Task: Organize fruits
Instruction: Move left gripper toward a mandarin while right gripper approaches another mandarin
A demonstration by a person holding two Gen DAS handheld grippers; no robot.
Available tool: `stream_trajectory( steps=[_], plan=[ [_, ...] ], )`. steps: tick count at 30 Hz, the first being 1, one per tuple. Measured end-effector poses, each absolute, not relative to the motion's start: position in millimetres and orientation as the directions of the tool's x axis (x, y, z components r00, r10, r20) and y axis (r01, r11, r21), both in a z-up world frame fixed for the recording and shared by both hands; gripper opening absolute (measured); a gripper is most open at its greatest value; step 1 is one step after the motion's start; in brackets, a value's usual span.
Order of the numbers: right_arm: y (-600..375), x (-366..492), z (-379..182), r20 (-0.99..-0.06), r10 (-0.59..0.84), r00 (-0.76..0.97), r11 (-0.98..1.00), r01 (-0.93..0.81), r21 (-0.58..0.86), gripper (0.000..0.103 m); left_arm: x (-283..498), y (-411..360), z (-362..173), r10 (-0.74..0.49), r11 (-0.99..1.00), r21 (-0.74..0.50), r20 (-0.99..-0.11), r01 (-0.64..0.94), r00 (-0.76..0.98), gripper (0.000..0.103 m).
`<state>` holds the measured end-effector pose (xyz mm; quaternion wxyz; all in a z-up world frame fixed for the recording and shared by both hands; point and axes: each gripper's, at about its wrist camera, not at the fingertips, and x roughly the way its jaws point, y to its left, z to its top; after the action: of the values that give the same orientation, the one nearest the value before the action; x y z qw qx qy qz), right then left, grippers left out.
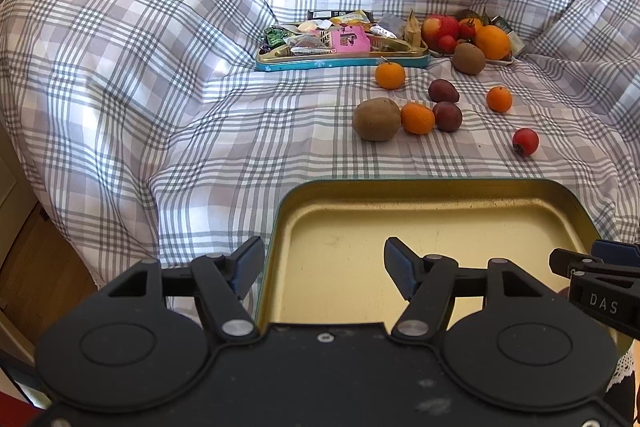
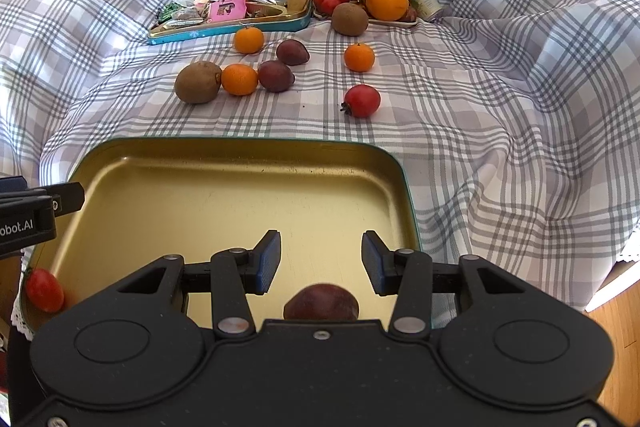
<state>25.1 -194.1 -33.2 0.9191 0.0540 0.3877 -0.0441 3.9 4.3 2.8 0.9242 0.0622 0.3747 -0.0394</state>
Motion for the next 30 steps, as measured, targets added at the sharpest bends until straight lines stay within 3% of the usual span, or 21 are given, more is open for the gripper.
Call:
stream_trajectory(
  steps=[30],
  plan=[
    [-228.8,101.7,-31.7,-0.719,-0.038,0.694,0.965,0.213,0.155,0.053,99.2,-14.2,-1.1,-0.037,0.984,0.094,-0.73,0.153,0.683,0.07]
  ],
)
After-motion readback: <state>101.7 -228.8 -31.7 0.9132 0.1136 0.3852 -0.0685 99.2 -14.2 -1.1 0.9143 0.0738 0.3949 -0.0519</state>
